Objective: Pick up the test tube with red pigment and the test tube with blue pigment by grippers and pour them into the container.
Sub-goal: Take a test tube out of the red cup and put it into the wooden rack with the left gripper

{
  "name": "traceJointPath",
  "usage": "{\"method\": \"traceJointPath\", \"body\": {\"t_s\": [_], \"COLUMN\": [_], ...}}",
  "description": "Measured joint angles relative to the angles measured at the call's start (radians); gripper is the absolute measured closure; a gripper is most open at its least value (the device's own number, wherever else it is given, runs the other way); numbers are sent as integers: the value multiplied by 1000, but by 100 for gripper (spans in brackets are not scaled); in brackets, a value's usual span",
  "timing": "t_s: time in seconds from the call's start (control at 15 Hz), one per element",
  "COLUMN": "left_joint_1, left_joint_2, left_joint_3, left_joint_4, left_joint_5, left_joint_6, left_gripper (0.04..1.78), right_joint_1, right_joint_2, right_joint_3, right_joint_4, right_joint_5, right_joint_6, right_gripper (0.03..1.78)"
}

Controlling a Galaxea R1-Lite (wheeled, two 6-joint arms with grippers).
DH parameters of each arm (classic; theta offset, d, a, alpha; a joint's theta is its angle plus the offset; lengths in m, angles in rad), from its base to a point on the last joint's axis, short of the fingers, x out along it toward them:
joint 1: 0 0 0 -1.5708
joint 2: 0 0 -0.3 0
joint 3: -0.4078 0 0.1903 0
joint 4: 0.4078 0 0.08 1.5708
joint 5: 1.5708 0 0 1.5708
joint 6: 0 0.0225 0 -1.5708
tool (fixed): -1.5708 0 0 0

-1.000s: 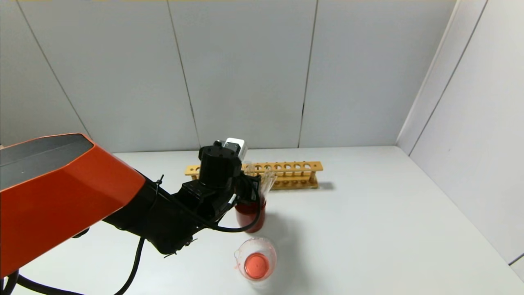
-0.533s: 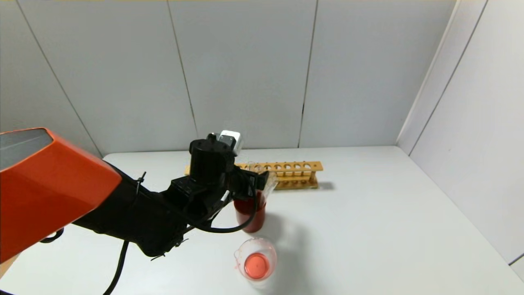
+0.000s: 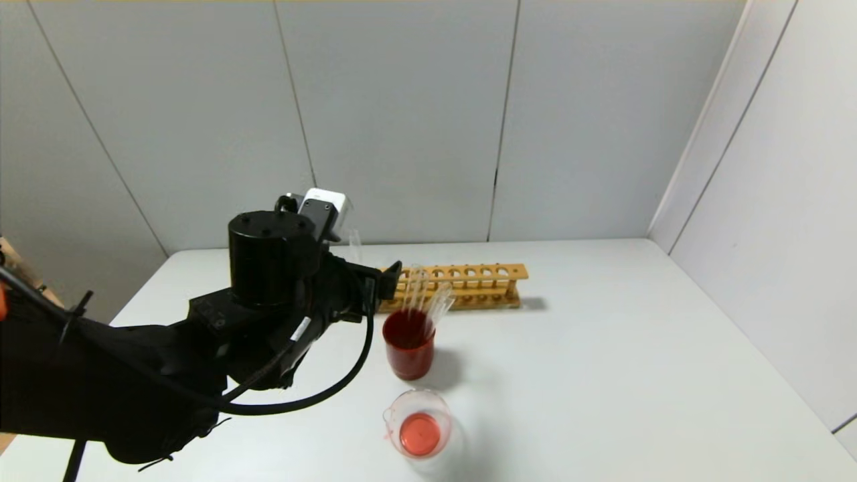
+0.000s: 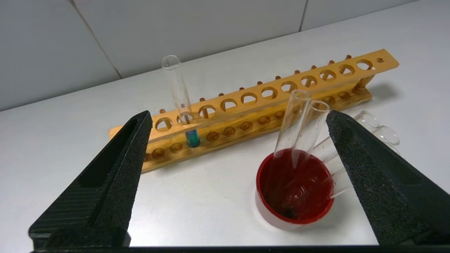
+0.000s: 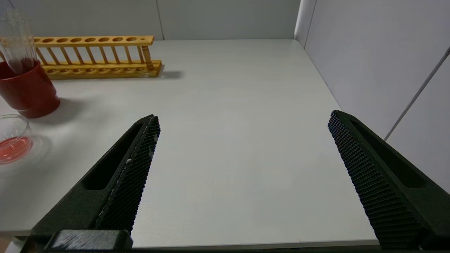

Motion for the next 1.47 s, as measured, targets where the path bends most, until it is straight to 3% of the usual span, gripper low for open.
{"method": "traceJointPath", "body": {"t_s": [0.2,0.47,0.93,1.2,1.47], "left_joint_1": [-9,-11,-9,4,25], "left_joint_2": [-86,-198,-357,-314,-137], "left_joint_3": [74,195,344,319,244], "left_joint_4": [-4,-7,-6,-12,-96], "left_joint_5": [37,161,168,169,167], "left_joint_6": [-6,-23,-63,-67,-76], "left_gripper": [7,7,7,7,7], "right_joint_1": [0,0,0,0,0], "right_joint_2": [0,0,0,0,0], "right_joint_3": [0,0,0,0,0], "right_joint_4": [0,0,0,0,0], "right_joint_5": [0,0,0,0,0], "right_joint_6": [0,0,1,0,1], "right_gripper": [6,6,6,6,6]}}
